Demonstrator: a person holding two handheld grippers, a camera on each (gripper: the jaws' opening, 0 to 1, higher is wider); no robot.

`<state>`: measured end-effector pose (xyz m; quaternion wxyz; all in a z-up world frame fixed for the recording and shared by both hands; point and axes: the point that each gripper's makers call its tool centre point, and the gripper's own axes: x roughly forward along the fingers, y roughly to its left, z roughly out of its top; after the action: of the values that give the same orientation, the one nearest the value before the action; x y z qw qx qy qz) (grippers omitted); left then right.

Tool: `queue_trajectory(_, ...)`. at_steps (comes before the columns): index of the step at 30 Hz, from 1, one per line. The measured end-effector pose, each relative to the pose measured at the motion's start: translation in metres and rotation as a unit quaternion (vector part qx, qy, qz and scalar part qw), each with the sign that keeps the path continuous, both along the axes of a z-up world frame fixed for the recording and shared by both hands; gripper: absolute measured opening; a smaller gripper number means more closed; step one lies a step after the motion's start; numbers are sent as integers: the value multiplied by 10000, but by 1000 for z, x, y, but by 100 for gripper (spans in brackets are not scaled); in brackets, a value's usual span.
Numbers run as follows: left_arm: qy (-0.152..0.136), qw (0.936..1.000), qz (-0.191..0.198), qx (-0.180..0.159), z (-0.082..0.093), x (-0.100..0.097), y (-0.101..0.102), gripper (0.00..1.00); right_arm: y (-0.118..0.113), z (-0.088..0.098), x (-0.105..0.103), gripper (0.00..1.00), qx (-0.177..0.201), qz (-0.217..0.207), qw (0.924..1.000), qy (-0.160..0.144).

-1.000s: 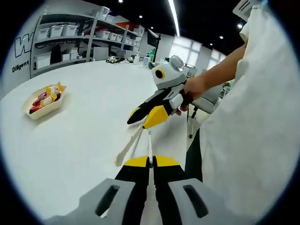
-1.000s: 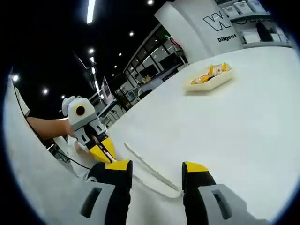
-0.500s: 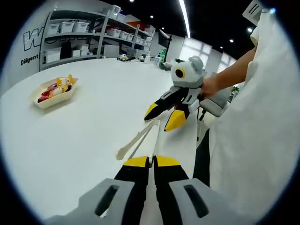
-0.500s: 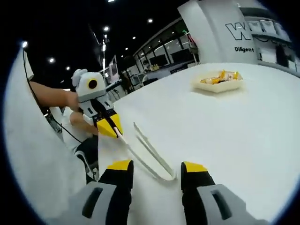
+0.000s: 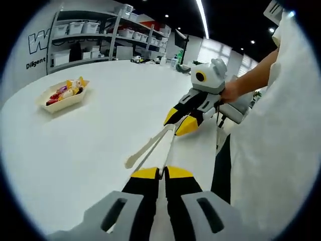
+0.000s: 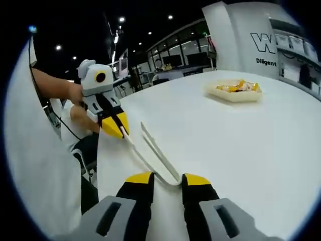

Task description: Place the target food into the container with the food tongs after gripping and lifting it, then release it inside without dropping or visibly crushing the food.

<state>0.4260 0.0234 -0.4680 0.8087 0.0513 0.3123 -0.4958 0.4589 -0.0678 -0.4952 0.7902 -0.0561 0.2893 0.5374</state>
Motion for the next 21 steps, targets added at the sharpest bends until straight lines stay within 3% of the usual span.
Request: queue_trajectory(21, -144, 9962, 747, 425, -18, 37, 22, 4, 21, 4, 36, 16, -354, 6, 9986, -393)
